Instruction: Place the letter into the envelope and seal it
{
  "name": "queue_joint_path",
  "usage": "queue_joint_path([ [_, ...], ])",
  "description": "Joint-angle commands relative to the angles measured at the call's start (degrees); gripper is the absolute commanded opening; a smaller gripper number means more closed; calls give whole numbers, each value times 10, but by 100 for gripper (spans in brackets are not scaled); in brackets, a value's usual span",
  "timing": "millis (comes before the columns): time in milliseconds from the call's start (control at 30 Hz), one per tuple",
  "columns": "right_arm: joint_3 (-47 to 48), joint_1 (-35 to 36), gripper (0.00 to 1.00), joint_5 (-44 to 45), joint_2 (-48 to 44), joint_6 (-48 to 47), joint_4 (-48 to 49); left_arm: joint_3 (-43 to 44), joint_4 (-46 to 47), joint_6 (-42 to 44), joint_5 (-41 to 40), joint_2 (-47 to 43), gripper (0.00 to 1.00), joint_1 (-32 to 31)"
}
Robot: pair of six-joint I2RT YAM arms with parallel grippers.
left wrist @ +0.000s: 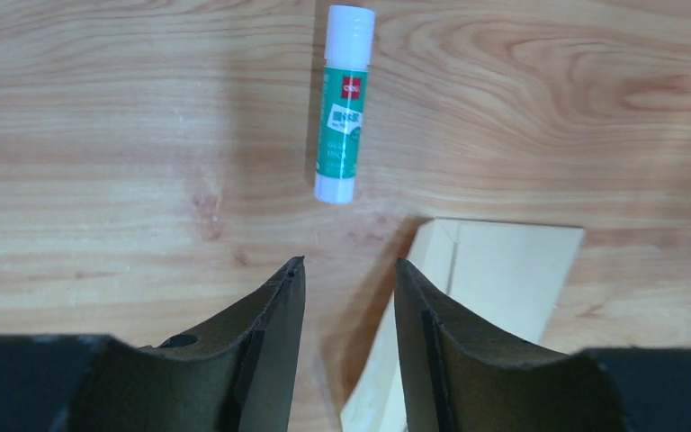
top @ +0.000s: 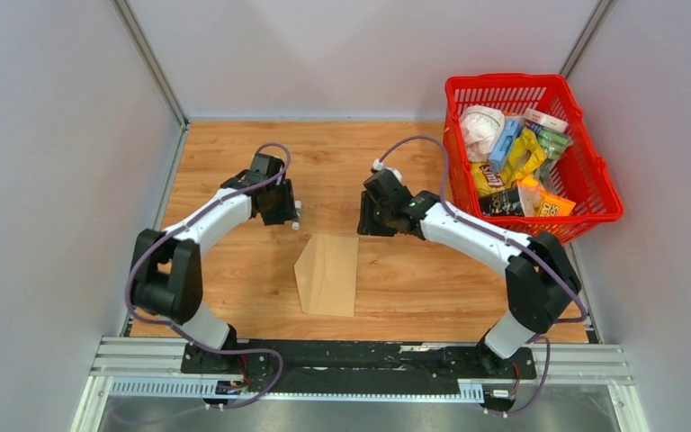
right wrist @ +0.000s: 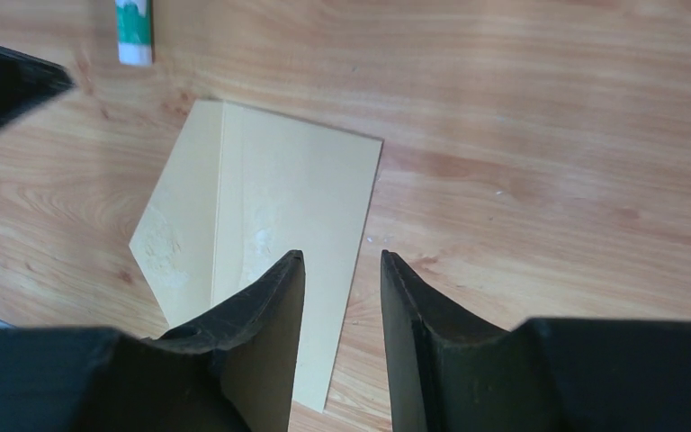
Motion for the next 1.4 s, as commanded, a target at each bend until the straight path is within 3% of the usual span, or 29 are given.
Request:
queue_joint_path([
  [0, -4, -24, 40, 12, -57, -13, -4, 50, -7, 40, -5, 71, 50, -1],
  [600, -26, -37, 41, 8, -111, -15, -3, 149, -26, 97, -34, 221, 53, -7],
  [900, -36, -38, 41, 0, -127, -15, 4, 163, -47, 108, -98, 254, 45, -36],
  [1133, -45, -38, 41, -3, -136, -13, 5, 163, -51, 98, -103, 277, 40, -37],
  [1200, -45, -38, 41, -2, -138, -11, 4, 162, -45, 99, -101, 282, 36, -38],
  [1267, -44, -38, 41, 1, -139, -12, 3, 163, -39, 106, -99, 282, 22, -37],
  [1333, -40, -39, 41, 4, -140, -13, 1, 168, -36, 113, -90, 274, 0, -35],
  [1367, -35, -39, 41, 7, -141, -15, -2, 171, -33, 117, -80, 268, 0, -31],
])
